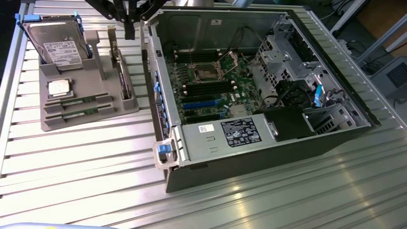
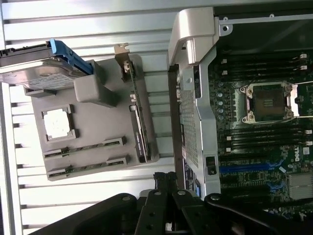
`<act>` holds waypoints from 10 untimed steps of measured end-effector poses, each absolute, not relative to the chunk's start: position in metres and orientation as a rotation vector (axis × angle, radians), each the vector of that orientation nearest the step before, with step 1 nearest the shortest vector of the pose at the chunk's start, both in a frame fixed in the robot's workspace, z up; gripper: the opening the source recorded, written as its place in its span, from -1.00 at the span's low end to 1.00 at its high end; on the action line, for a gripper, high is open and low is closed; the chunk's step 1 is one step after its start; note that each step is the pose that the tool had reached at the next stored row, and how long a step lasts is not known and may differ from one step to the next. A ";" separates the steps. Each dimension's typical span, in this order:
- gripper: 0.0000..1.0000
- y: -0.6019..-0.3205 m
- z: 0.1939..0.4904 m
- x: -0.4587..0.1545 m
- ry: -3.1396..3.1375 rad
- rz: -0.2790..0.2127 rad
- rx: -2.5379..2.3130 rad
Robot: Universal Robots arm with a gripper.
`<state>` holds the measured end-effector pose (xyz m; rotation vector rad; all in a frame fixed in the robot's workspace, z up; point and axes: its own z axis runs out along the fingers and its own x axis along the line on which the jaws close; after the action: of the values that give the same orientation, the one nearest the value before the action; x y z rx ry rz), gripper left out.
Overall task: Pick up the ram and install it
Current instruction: 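Reach for the ram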
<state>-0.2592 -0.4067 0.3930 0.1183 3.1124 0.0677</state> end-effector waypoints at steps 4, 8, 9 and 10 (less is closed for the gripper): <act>-0.79 -0.407 0.393 -0.262 3.112 0.068 0.118; -0.79 -0.407 0.393 -0.265 3.113 0.068 0.118; -0.79 -0.408 0.393 -0.265 3.113 0.068 0.118; -0.79 -0.408 0.393 -0.266 3.112 0.068 0.118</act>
<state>-0.2657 -0.4076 0.3930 0.1183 3.1125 0.0676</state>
